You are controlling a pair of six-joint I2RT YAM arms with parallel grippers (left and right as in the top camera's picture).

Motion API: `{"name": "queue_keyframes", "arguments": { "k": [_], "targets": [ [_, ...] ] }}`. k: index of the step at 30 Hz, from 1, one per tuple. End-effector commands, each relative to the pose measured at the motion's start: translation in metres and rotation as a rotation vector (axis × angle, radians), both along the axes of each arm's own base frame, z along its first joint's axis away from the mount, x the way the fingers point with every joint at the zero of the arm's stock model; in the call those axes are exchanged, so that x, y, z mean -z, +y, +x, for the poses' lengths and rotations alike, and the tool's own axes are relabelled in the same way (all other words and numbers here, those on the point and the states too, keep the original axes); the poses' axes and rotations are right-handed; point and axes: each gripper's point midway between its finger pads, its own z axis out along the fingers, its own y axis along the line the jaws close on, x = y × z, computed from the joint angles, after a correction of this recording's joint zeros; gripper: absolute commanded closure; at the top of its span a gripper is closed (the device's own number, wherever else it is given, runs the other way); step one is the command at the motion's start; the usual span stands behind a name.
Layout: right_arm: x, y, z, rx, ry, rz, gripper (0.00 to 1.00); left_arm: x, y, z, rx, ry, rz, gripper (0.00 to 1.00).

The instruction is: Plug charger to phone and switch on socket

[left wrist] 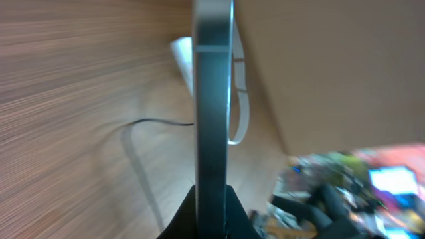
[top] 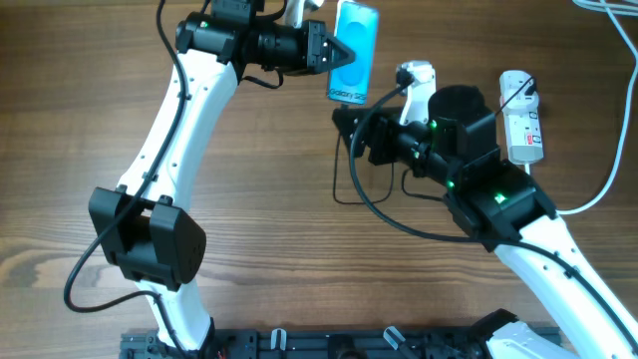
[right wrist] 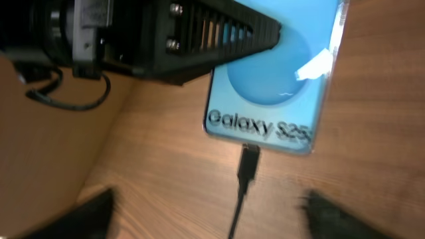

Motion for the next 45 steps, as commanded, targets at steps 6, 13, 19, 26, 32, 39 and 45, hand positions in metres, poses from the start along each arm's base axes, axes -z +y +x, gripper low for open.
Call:
{"name": "queue_keyframes", "arguments": {
  "k": [6,13,19,26,32,39,45],
  "targets": [
    [0.024,-0.020,-0.031,0.016,0.162,-0.085,0.00,0.061,0.037,-0.007,-0.151,0.152,0.308,0.96],
    [0.053,-0.027,-0.061,-0.012,0.338,-0.135,0.00,0.144,0.044,-0.015,-0.234,0.395,0.422,0.96],
    [0.063,-0.031,-0.070,-0.016,0.391,-0.160,0.00,0.190,0.041,-0.022,-0.208,0.464,0.442,0.96],
    [0.070,-0.030,-0.069,-0.015,0.411,-0.170,0.00,0.213,0.025,-0.033,-0.153,0.509,0.408,0.90],
    [0.077,-0.026,-0.070,-0.029,0.446,-0.163,0.04,0.219,0.013,-0.039,-0.105,0.486,0.423,0.94],
    [0.081,-0.024,-0.072,-0.041,0.469,-0.164,0.04,0.235,0.012,-0.040,-0.114,0.455,0.510,0.91],
    [0.084,-0.026,-0.075,-0.040,0.488,-0.174,0.04,0.250,0.013,-0.039,-0.113,0.469,0.519,0.92]
  ]
}}
